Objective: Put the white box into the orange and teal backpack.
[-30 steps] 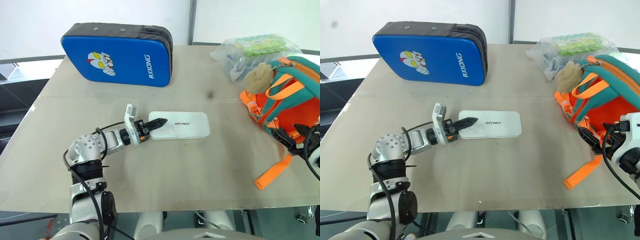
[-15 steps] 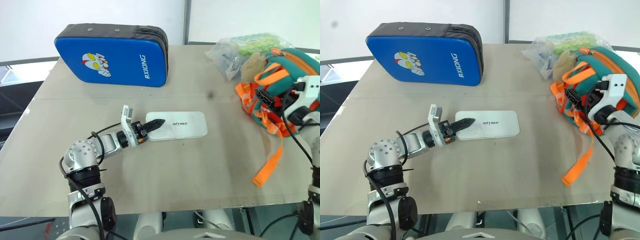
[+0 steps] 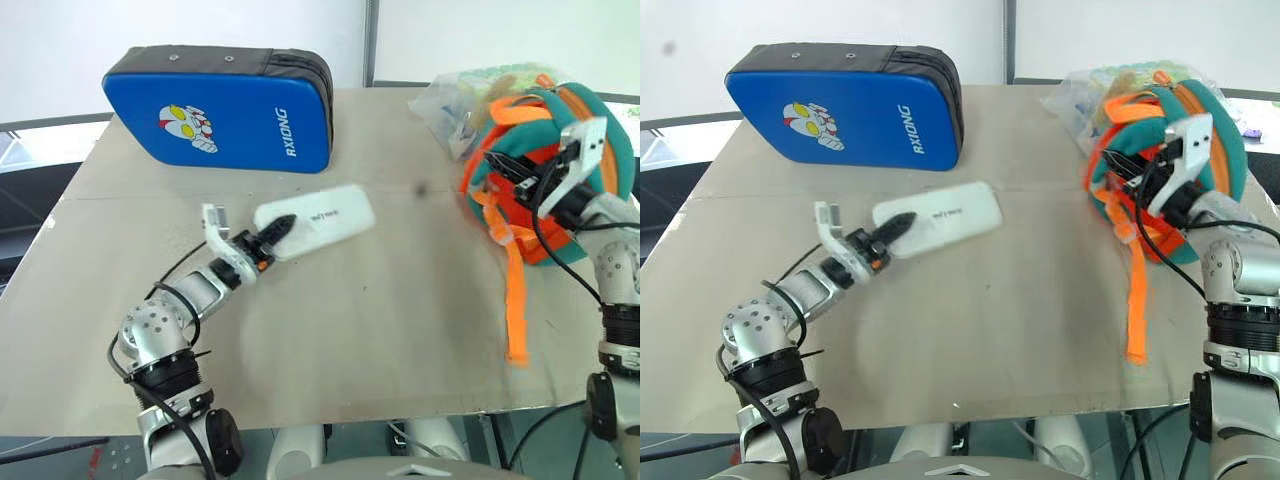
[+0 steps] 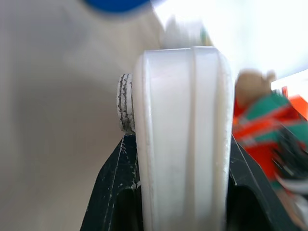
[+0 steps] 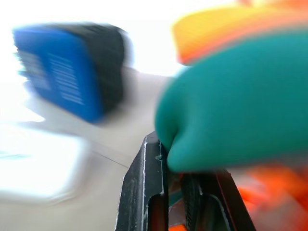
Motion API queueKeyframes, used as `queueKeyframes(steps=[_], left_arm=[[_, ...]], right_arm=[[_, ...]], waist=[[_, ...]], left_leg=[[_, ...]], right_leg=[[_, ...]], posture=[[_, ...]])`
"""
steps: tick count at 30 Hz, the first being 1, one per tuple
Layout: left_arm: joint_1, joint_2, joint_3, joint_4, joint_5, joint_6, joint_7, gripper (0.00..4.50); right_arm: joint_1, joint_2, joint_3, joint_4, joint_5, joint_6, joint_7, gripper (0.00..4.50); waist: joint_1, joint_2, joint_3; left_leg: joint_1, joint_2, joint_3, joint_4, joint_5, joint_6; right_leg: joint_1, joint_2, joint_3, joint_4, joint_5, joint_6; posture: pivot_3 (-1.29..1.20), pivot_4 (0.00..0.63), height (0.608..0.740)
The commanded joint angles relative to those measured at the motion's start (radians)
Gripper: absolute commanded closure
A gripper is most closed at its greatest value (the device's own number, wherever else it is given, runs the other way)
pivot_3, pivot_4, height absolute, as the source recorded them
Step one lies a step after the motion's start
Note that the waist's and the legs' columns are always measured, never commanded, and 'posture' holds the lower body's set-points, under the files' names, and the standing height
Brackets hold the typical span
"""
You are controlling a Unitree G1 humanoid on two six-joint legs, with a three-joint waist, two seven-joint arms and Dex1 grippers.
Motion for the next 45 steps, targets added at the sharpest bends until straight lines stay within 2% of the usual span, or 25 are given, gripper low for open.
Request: queueKeyframes(steps=[1, 4, 6, 9, 13, 23, 27, 29, 34, 40, 45], left_arm=[[-0.024, 0.040, 0.022, -0.088, -0.020, -0.112, -0.029, 3.47], [-0.055, 0.089, 0.059, -0.086, -0.097, -0.137, -0.056, 3.47], [-0.065, 0.141, 0.057, -0.098, -0.114, -0.144, -0.092, 3.47], [-0.091, 0.268, 0.025, -0.133, -0.144, -0.117, -0.207, 3.47], [-0.124, 0.360, -0.019, -0.140, -0.186, -0.108, -0.311, 3.47], [-0.178, 0.503, -0.074, -0.116, -0.338, -0.018, -0.493, 3.47], [-0.315, 0.496, -0.042, 0.012, -0.438, -0.019, -0.405, 3.47], [-0.349, 0.520, -0.048, 0.035, -0.466, 0.005, -0.418, 3.47], [-0.302, 0.592, -0.100, -0.008, -0.402, 0.039, -0.552, 3.47], [-0.238, 0.695, -0.179, 0.000, -0.170, -0.086, -0.773, 3.47], [-0.266, 0.716, -0.218, 0.085, -0.035, -0.204, -0.865, 3.47]], right_arm=[[-0.049, -0.008, 0.017, -0.201, 0.187, 0.113, 0.088, 4.42], [-0.029, -0.029, 0.035, -0.302, 0.291, 0.204, 0.124, 4.42], [-0.007, -0.046, 0.049, -0.351, 0.337, 0.247, 0.141, 4.42], [0.070, -0.091, 0.112, -0.416, 0.320, 0.269, 0.194, 4.42], [0.129, -0.143, 0.154, -0.442, 0.276, 0.244, 0.241, 4.42], [0.164, -0.171, 0.154, -0.441, 0.232, 0.209, 0.248, 4.42], [0.166, -0.168, 0.154, -0.427, 0.208, 0.195, 0.239, 4.42], [0.168, -0.170, 0.145, -0.422, 0.217, 0.196, 0.240, 4.42], [0.154, -0.174, 0.110, -0.404, 0.259, 0.212, 0.242, 4.42], [0.156, -0.221, 0.029, -0.387, 0.355, 0.250, 0.277, 4.42], [0.187, -0.290, -0.019, -0.367, 0.377, 0.258, 0.342, 4.42]], waist=[[0.004, 0.000, 0.000], [0.009, 0.000, 0.000], [0.011, 0.000, 0.000], [0.015, -0.003, 0.002], [0.018, -0.004, 0.002], [0.008, -0.004, 0.002], [0.013, -0.004, 0.002], [0.013, -0.004, 0.002], [0.007, -0.004, 0.003], [0.011, -0.003, 0.003], [0.017, -0.004, 0.003]], left_leg=[[-0.001, 0.001, 0.000, 0.000, 0.000, 0.000], [-0.005, 0.001, -0.001, -0.001, 0.000, -0.001], [-0.016, 0.002, -0.002, 0.001, 0.000, -0.001], [-0.017, 0.001, -0.001, 0.001, 0.000, -0.001], [-0.017, 0.000, 0.000, 0.004, 0.000, 0.000], [-0.013, 0.001, -0.001, 0.004, 0.000, 0.000], [-0.014, 0.001, -0.002, 0.005, 0.000, 0.000], [-0.015, 0.001, -0.002, 0.005, 0.000, 0.000], [-0.014, 0.001, 0.000, 0.005, 0.000, 0.000], [-0.014, 0.001, 0.000, 0.005, 0.000, 0.000], [-0.013, 0.001, 0.001, 0.005, 0.000, 0.000]], right_leg=[[-0.001, 0.001, -0.001, 0.000, 0.000, 0.000], [-0.003, 0.001, -0.003, -0.002, 0.000, 0.000], [-0.012, 0.000, -0.006, -0.001, 0.000, 0.000], [-0.013, -0.003, -0.006, -0.002, 0.000, 0.000], [-0.012, -0.004, -0.007, -0.002, 0.000, 0.001], [-0.010, 0.001, -0.007, 0.000, 0.000, 0.000], [-0.010, 0.001, -0.008, 0.000, 0.000, 0.000], [-0.010, 0.001, -0.007, 0.000, 0.000, 0.000], [-0.010, 0.001, -0.004, 0.000, 0.000, 0.001], [-0.010, 0.001, -0.006, 0.000, 0.000, 0.000], [-0.010, 0.001, -0.006, 0.000, 0.000, 0.000]], posture=[[0.00, 0.150, 0.740], [0.00, 0.150, 0.740], [0.00, 0.150, 0.740], [0.00, 0.150, 0.740], [0.00, 0.150, 0.740], [0.00, 0.150, 0.740], [0.00, 0.150, 0.740], [0.00, 0.150, 0.740], [0.00, 0.150, 0.740], [0.00, 0.150, 0.740], [0.00, 0.150, 0.740]])
